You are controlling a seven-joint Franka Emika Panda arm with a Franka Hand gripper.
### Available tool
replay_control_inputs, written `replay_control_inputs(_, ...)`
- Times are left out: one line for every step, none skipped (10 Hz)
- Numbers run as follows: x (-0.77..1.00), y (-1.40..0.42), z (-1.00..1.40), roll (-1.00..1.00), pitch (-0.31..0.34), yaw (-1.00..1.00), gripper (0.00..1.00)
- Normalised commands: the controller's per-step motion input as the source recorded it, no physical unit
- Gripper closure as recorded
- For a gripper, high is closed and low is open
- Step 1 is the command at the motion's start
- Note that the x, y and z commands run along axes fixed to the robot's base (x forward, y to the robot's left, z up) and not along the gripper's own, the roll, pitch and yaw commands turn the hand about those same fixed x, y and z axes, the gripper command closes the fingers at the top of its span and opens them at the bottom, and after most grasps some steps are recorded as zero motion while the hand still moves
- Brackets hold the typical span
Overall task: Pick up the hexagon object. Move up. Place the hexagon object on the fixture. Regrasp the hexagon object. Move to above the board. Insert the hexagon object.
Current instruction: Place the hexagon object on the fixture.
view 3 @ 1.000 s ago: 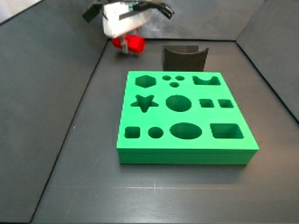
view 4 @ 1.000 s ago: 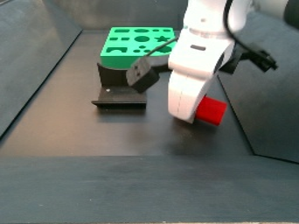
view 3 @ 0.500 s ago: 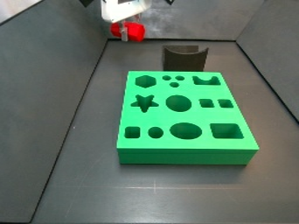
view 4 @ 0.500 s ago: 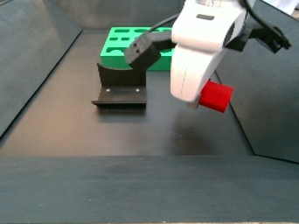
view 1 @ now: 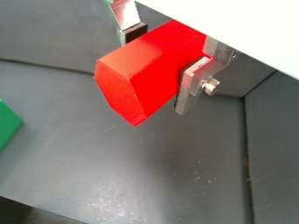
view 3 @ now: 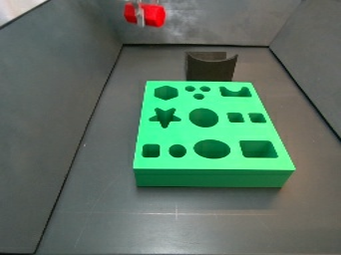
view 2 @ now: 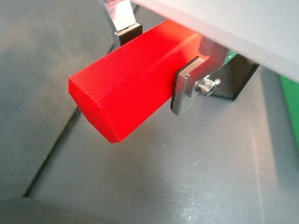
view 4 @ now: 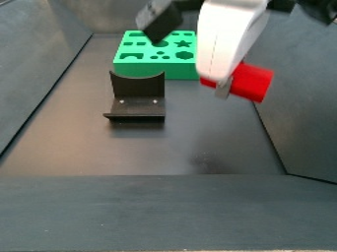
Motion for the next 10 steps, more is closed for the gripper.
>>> replay_control_inputs(-0.02, 0.01, 1.00, 0.05, 0.059, 0.00, 1.00)
replay_control_inputs(-0.02, 0.01, 0.82, 0.06, 0.071, 0.00, 1.00)
replay_control_inputs(-0.01, 0.01, 0.66, 0.06, 0.079, 0.00, 1.00)
replay_control_inputs(0.00, 0.01, 0.50, 0.06, 0.088, 0.01, 1.00)
replay_control_inputs(0.00, 0.01, 0.33, 0.06, 0.099, 0.01, 1.00)
replay_control_inputs(1.00, -0.91, -0.06, 0.07, -0.044, -1.00, 1.00)
replay_control_inputs(1.00, -0.90, -0.10, 0.07, -0.043, -1.00, 1.00)
replay_control_inputs(1.00, -0.83, -0.09, 0.07, -0.047, -1.00, 1.00)
replay_control_inputs(1.00, -0.76, -0.08, 0.07, -0.049, -1.00, 1.00)
replay_control_inputs(1.00, -0.68, -0.08, 0.08, -0.049, -1.00, 1.00)
